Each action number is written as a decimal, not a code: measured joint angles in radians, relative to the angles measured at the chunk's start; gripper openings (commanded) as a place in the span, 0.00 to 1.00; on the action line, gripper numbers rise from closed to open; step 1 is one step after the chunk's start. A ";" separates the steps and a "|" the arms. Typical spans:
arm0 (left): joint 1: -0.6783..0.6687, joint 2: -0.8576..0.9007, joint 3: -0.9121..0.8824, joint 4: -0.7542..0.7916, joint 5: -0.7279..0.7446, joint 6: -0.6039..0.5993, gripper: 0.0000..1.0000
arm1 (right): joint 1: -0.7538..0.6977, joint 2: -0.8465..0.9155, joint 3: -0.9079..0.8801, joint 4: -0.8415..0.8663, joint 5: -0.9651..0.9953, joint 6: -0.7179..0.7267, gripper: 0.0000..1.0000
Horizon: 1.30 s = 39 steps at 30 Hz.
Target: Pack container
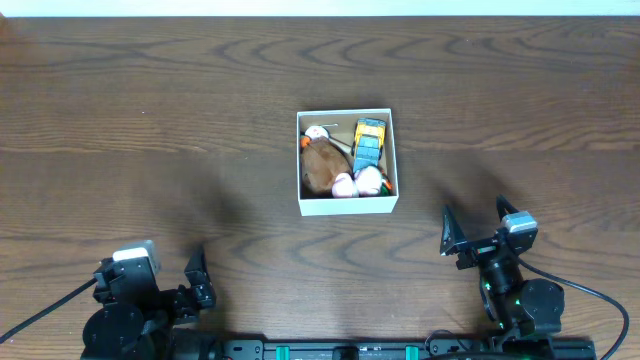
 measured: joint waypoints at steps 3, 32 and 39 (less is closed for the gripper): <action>0.000 0.000 0.000 0.000 0.000 0.000 0.98 | 0.000 0.000 0.000 0.000 0.000 0.000 0.99; 0.083 -0.209 -0.785 1.003 -0.045 0.003 0.98 | 0.000 0.000 0.000 0.000 -0.004 0.000 0.99; 0.084 -0.209 -0.784 0.999 -0.050 0.003 0.98 | 0.000 0.000 0.000 0.001 -0.004 0.000 0.99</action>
